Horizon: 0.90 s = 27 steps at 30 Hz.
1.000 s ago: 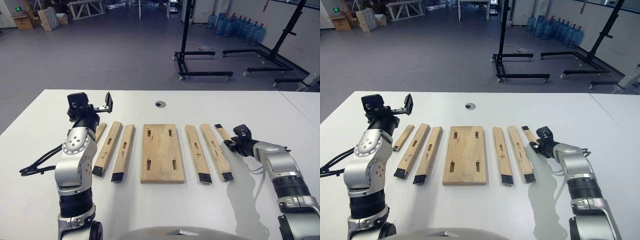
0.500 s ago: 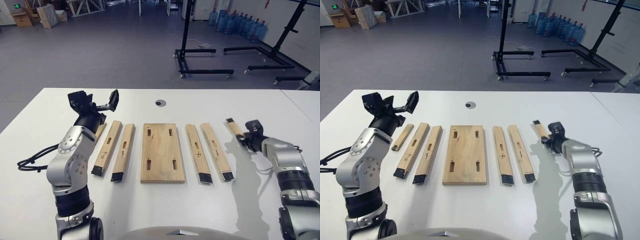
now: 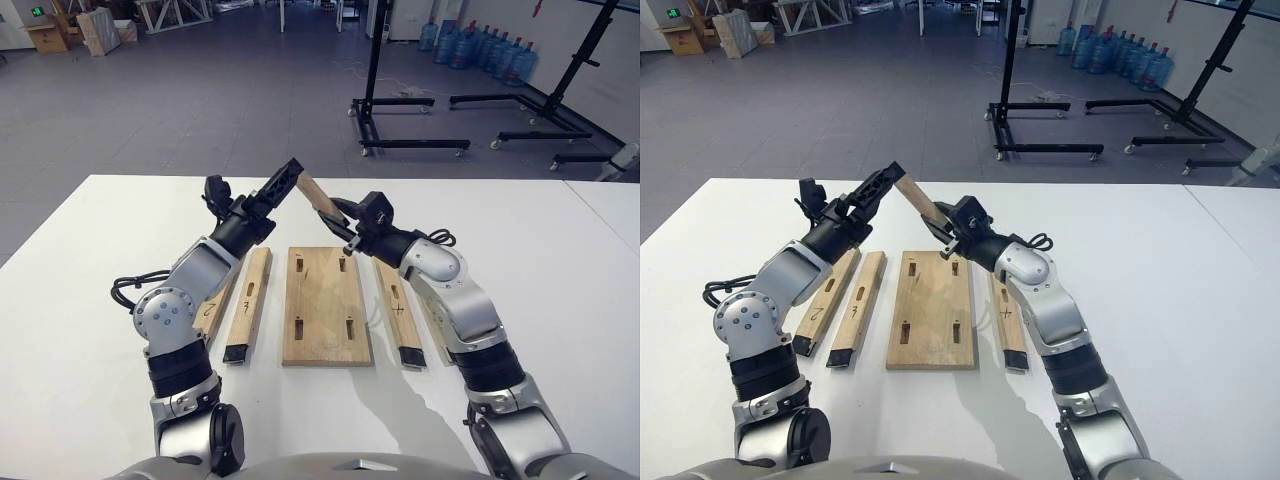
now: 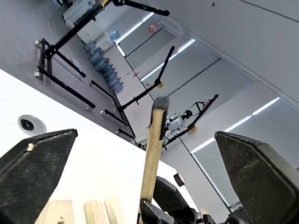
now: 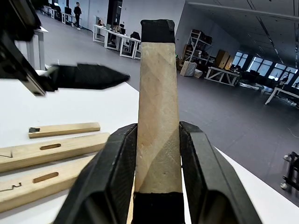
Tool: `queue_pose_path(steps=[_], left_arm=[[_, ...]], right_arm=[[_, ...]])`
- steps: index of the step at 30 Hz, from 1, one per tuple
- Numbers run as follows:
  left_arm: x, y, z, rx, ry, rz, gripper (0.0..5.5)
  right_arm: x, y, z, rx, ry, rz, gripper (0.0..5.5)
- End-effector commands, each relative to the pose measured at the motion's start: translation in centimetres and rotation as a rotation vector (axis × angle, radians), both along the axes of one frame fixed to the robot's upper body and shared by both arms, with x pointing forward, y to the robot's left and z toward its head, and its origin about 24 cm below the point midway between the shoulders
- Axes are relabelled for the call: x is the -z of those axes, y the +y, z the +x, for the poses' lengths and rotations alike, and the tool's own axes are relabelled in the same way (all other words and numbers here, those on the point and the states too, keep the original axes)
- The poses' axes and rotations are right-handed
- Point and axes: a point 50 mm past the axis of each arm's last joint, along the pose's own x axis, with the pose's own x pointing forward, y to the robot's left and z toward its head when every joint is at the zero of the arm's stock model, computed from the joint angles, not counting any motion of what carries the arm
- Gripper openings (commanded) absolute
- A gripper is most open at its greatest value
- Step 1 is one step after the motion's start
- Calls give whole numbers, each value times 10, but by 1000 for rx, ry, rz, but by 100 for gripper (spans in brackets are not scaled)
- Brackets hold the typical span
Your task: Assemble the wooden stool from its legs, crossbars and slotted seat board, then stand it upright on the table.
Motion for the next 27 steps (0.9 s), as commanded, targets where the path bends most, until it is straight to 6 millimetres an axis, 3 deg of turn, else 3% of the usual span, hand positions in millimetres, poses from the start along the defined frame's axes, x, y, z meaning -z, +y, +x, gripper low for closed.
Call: queue_pose_path(steps=[1,8,27], left_arm=[[6,-3,1,29,36,12,540],[2,2,2,42,28,-47,540],[7,3,-1,89,82,-49,270]], right_arm=[[0,11,-11,-80,4,16,129],[8,14,-16,-110,48,1,129],[7,17,-17,-129,96,27,129]])
